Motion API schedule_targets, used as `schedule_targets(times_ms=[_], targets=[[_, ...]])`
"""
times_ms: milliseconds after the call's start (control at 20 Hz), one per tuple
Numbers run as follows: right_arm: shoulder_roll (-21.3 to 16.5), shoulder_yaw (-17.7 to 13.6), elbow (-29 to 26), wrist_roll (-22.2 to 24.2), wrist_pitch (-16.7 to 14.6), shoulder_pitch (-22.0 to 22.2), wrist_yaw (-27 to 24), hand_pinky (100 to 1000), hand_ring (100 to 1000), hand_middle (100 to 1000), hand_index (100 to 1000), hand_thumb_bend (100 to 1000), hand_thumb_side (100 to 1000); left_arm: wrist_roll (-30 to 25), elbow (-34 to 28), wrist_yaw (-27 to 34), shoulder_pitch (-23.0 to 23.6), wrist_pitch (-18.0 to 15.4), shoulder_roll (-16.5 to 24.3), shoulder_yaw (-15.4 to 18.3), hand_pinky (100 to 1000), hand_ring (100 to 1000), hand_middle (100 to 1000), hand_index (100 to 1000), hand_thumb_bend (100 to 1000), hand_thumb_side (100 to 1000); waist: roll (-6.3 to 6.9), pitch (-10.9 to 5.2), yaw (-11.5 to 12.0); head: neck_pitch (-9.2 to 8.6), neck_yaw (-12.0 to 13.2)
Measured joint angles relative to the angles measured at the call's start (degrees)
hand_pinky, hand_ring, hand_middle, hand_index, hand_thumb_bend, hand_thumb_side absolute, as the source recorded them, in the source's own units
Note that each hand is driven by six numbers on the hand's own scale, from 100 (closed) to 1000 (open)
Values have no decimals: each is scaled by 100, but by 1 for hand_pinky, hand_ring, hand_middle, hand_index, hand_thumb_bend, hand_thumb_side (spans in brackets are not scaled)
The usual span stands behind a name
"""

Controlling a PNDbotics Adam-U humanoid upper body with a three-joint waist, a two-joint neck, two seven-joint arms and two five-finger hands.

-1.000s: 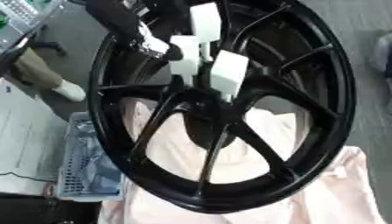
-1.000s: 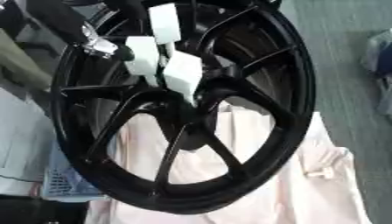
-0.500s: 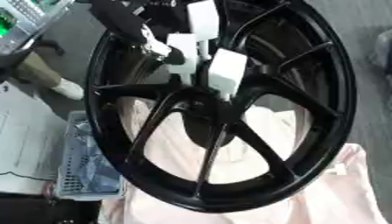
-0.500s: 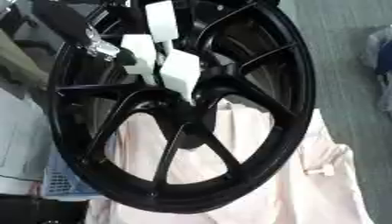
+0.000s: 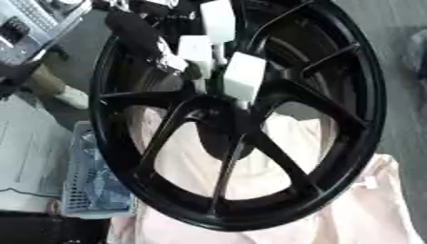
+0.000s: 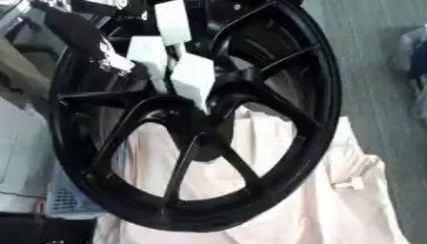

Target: Pull the pin out of the wheel hub.

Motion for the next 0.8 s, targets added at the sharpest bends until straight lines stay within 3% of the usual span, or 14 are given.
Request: schedule_targets(times_ms=[400, 800], targets=[[18, -8, 0, -9, 2, -6, -31, 658, 797, 760, 742, 100, 553, 0, 46, 96, 2, 0, -39, -29, 800, 765, 654, 793, 404, 544, 8, 0, -16, 51, 0], [54, -19, 0, -25, 17, -5, -45, 659, 797, 761, 742, 100, 556, 8, -29, 130, 1, 28, -41, -44, 753, 656, 523, 724, 365, 526, 8, 0, -16, 51, 23]])
